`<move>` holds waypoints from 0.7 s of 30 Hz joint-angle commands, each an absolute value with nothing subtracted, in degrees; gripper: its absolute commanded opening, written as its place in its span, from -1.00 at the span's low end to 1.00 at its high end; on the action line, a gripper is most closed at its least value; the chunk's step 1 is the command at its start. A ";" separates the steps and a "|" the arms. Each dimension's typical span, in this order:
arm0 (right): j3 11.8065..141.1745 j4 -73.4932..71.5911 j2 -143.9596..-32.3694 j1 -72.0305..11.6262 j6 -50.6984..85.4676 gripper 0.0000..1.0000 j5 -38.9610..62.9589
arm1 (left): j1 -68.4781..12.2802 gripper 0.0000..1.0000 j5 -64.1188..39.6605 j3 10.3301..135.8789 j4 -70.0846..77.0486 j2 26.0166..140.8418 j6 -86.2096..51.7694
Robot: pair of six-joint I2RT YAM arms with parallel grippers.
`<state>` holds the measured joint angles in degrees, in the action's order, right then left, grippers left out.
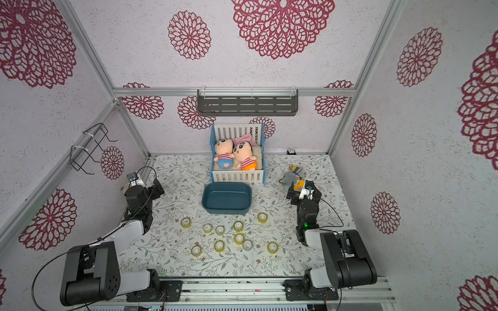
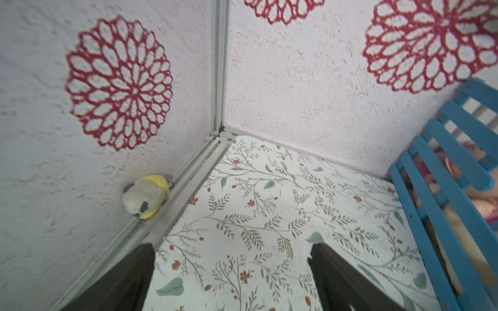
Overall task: Put the transparent tape into the storage box
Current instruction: Pick up the tape at the center of the board.
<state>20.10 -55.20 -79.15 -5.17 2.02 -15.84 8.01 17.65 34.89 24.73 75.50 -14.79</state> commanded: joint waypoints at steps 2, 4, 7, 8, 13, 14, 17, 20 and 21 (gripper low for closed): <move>24.27 -36.34 -72.81 -5.38 8.00 0.98 -20.53 | 7.82 0.95 21.62 43.11 -0.28 73.89 -23.46; 27.30 -26.82 -71.07 -5.35 11.03 0.99 -21.27 | 7.82 0.95 21.47 45.04 -5.26 72.72 -27.06; 30.87 -13.73 -68.97 -5.37 14.73 0.98 -19.30 | 7.80 0.95 20.74 46.51 -11.37 69.79 -31.73; 31.75 -10.31 -68.38 -5.38 15.38 0.98 -17.64 | 7.76 0.95 20.50 46.81 -13.50 68.81 -32.54; 35.86 6.12 -67.89 -5.48 18.90 0.98 -9.62 | 7.86 0.95 18.14 56.33 -33.48 68.32 -29.78; 36.32 8.31 -68.07 -5.50 19.69 0.98 -9.43 | 7.84 0.95 17.62 58.18 -36.78 68.51 -29.62; 37.46 13.73 -68.29 -5.52 20.80 0.98 -7.19 | 7.87 0.95 13.78 60.98 -42.33 68.69 -29.35; 37.55 17.10 -67.65 -5.59 21.93 0.94 -3.71 | 7.87 0.95 3.85 59.38 -40.92 68.62 -28.11; 37.29 17.95 -67.23 -5.71 22.54 0.93 -2.66 | 7.90 0.95 0.18 58.69 -40.26 68.85 -27.64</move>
